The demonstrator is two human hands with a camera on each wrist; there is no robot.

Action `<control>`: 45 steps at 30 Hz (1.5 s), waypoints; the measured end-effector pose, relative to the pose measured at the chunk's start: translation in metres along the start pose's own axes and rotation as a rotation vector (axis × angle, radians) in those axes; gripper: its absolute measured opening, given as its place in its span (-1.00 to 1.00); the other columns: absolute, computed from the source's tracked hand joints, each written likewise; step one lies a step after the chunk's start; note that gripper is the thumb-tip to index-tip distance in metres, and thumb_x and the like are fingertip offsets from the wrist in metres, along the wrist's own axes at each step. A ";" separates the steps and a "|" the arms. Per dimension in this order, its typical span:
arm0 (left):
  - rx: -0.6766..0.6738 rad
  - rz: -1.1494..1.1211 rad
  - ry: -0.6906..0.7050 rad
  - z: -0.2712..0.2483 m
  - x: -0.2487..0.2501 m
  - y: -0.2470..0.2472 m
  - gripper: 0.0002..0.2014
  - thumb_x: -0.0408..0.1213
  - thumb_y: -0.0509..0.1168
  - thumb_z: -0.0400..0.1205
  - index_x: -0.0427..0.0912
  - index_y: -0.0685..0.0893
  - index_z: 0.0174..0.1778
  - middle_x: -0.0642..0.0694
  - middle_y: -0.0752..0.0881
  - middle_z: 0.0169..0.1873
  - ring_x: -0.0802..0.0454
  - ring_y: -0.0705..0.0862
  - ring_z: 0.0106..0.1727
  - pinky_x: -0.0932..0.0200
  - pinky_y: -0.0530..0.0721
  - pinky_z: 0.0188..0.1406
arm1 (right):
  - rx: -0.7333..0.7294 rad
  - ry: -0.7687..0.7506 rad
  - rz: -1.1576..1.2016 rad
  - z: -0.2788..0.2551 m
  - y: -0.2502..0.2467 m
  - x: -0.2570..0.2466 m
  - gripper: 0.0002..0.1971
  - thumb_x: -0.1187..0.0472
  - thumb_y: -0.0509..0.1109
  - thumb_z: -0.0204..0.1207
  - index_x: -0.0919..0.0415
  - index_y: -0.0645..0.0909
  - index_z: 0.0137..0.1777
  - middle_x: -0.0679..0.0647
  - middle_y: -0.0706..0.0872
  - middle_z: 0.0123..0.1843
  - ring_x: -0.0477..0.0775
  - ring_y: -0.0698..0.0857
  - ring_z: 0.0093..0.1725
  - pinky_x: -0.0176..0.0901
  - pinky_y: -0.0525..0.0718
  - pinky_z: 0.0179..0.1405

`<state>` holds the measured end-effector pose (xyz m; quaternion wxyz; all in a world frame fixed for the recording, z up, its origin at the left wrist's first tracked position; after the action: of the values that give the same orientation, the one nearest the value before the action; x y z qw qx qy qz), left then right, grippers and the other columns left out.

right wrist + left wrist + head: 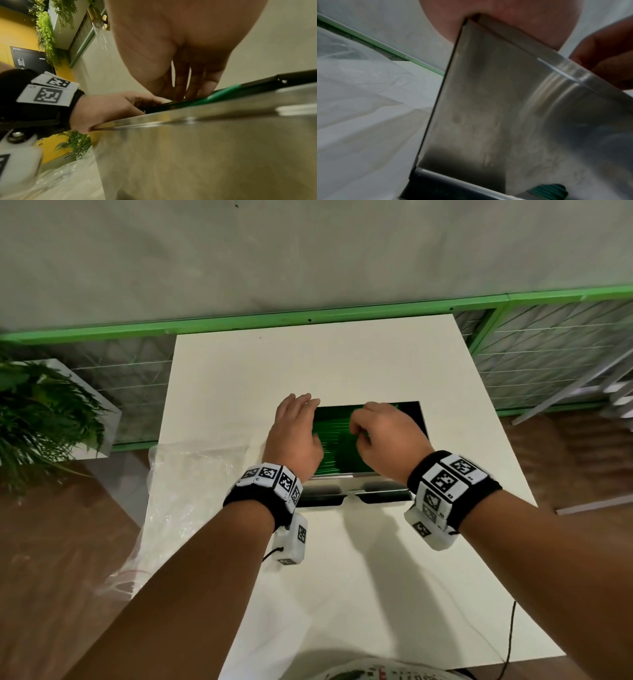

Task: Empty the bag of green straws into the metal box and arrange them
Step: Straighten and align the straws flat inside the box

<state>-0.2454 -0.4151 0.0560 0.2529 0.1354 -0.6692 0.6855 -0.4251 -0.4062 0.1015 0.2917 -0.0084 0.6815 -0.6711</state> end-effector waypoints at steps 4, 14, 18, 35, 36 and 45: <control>0.103 -0.129 -0.062 -0.001 -0.001 0.000 -0.41 -0.64 0.12 0.64 -0.26 0.45 0.64 -0.17 0.31 0.72 -0.15 0.19 0.75 0.09 0.26 0.70 | -0.406 0.054 -0.161 0.010 0.013 -0.004 -0.69 0.14 0.23 0.66 0.00 0.69 0.32 0.14 0.63 0.19 0.31 0.61 0.22 0.09 0.60 0.11; 0.338 -0.394 -0.282 -0.006 -0.011 0.000 -0.52 -0.58 0.05 0.75 -0.25 0.53 0.58 -0.18 0.44 0.62 0.09 0.47 0.54 0.83 0.16 0.24 | -0.503 0.217 0.063 -0.011 0.010 -0.004 -0.69 0.09 0.15 0.67 0.18 0.69 -0.10 0.12 0.77 -0.11 0.20 0.71 -0.06 0.03 0.71 -0.03; 0.343 -0.405 -0.274 -0.004 -0.013 0.002 -0.53 -0.57 0.05 0.75 -0.19 0.60 0.52 -0.11 0.44 0.62 0.02 0.45 0.61 0.40 0.35 0.49 | -0.454 0.246 0.105 -0.014 0.028 -0.006 -0.43 -0.36 -0.04 0.68 0.08 0.59 -0.10 0.03 0.72 -0.14 0.11 0.69 -0.08 0.08 0.67 -0.01; 0.375 -0.404 -0.287 -0.005 -0.013 0.003 -0.57 -0.60 0.08 0.73 -0.23 0.67 0.42 -0.12 0.57 0.50 0.18 0.52 0.41 0.80 0.23 0.22 | -0.284 0.229 -0.186 -0.005 0.043 0.001 -0.24 -0.46 -0.05 0.54 -0.07 0.34 0.62 0.15 0.38 0.62 0.30 0.29 0.63 0.37 0.22 0.63; 0.379 -0.400 -0.281 -0.004 -0.014 0.004 -0.58 -0.59 0.08 0.74 -0.21 0.67 0.41 -0.11 0.58 0.49 0.15 0.53 0.44 0.79 0.23 0.25 | -0.328 0.243 -0.165 -0.004 0.045 0.001 -0.22 -0.49 -0.08 0.53 -0.09 0.30 0.65 0.13 0.31 0.69 0.30 0.22 0.68 0.40 0.15 0.65; 0.400 -0.382 -0.263 -0.005 -0.018 0.005 -0.62 -0.55 0.13 0.74 -0.20 0.69 0.37 -0.09 0.62 0.43 0.15 0.54 0.45 0.61 0.31 0.43 | -0.092 0.080 -0.185 -0.012 0.039 -0.006 -0.61 -0.17 0.12 0.56 0.09 0.64 -0.16 0.02 0.61 -0.17 0.20 0.56 -0.01 0.14 0.52 0.09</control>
<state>-0.2322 -0.4134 0.0416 0.2567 0.3934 -0.5104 0.7203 -0.4102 -0.3887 0.0677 0.2006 -0.0577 0.7191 -0.6628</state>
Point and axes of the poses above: each hand's wrist, its own z-axis towards the middle knuckle, its own y-axis out of the palm, x = y × z, the point moved 2 cm from there along z, towards the middle knuckle
